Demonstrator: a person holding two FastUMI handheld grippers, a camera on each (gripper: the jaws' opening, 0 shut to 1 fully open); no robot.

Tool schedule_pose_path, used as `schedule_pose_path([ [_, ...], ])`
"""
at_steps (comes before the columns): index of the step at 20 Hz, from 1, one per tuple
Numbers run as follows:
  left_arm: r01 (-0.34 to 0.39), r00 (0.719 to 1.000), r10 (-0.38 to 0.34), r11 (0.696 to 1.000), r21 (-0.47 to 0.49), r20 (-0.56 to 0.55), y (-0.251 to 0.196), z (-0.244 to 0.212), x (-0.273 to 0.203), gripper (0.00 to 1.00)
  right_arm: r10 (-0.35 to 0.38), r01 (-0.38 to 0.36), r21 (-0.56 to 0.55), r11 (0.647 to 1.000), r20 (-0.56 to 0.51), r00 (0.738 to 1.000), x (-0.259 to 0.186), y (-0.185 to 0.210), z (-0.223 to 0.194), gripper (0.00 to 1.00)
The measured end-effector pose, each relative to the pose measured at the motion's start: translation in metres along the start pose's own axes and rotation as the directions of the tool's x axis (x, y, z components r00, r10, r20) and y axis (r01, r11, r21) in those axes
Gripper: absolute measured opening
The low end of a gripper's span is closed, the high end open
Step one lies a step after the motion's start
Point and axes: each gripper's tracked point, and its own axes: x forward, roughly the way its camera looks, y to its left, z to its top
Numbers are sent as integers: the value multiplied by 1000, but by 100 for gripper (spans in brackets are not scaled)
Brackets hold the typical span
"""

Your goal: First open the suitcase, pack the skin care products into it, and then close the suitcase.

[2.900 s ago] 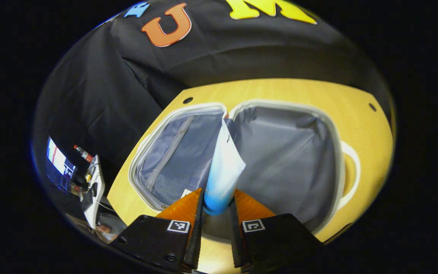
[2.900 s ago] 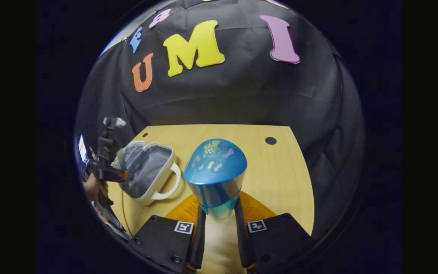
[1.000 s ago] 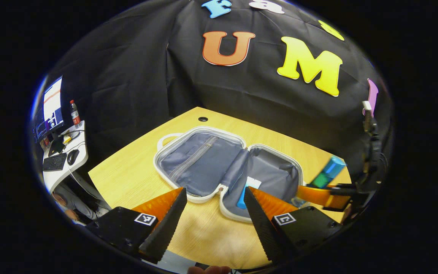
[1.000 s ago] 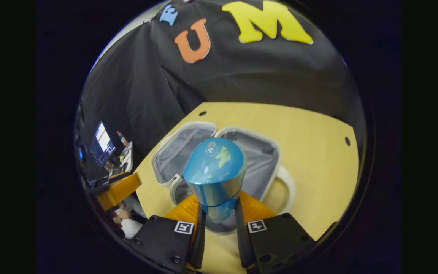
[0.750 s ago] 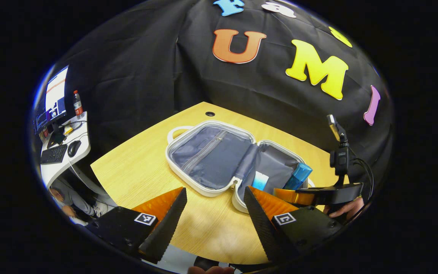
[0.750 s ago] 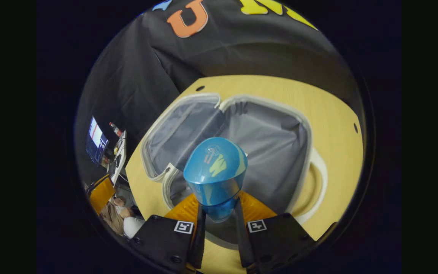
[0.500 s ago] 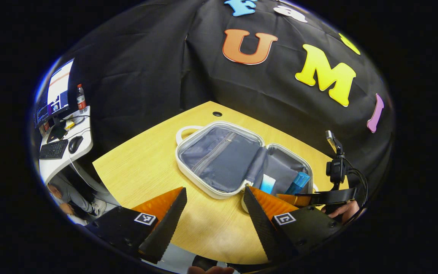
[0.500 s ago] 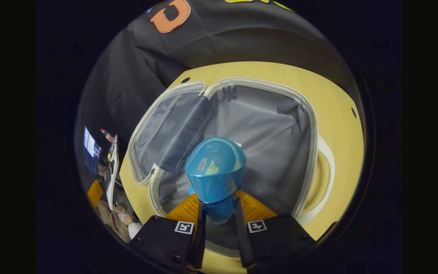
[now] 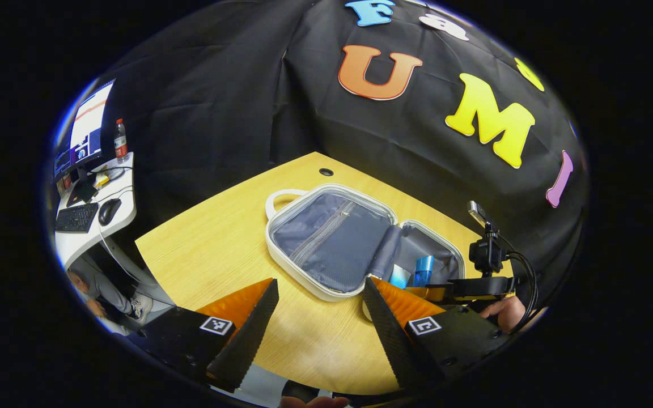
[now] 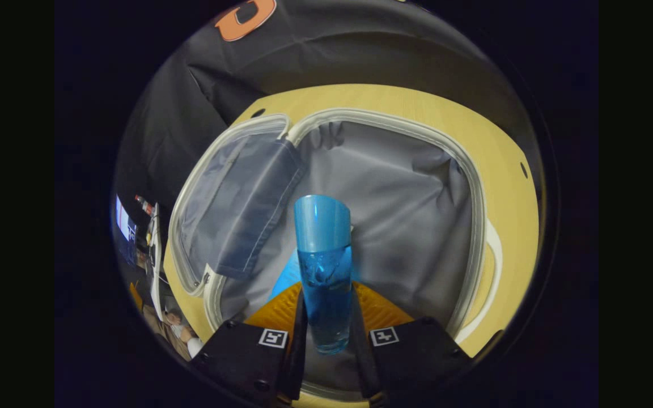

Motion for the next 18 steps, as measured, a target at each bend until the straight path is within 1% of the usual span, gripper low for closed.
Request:
schedule_pose_path([
  [3,16,1000,-16,1000,-6,4,-1,3,-2,96,-13,13,-7,1000,-10,1000,3,-1,-4,36],
  [6,24,1000,-24,999,-21,-4,2,4,-2,96,-28,27,-29,999,-14,1000,2,-2,-2,40],
  [7,25,1000,-25,999,-23,-5,2,5,-1,96,-33,33,-28,999,-11,999,2,-3,-1,38],
  [8,28,1000,-28,999,-26,-1,3,7,-1,96,-30,30,-24,999,-10,999,1,-2,-1,41],
  [11,56,998,-56,998,-38,7,0,11,1,96,-43,44,-41,998,12,999,-8,-7,2,43],
  [12,61,998,-61,997,-40,13,1,14,2,96,-44,46,-50,998,27,999,-13,-9,4,41],
  [14,86,996,-86,996,-31,21,1,16,6,98,-34,38,-63,997,66,997,-27,-6,9,54],
  [16,127,991,-126,992,-15,38,0,23,7,99,-34,44,-91,995,115,993,-42,-5,14,60],
  [17,138,989,-137,990,-1,50,3,29,8,98,-30,48,-118,992,146,989,-53,-5,16,60],
  [18,148,987,-149,989,8,61,6,34,9,98,-32,60,-151,987,179,983,-64,-5,18,65],
])
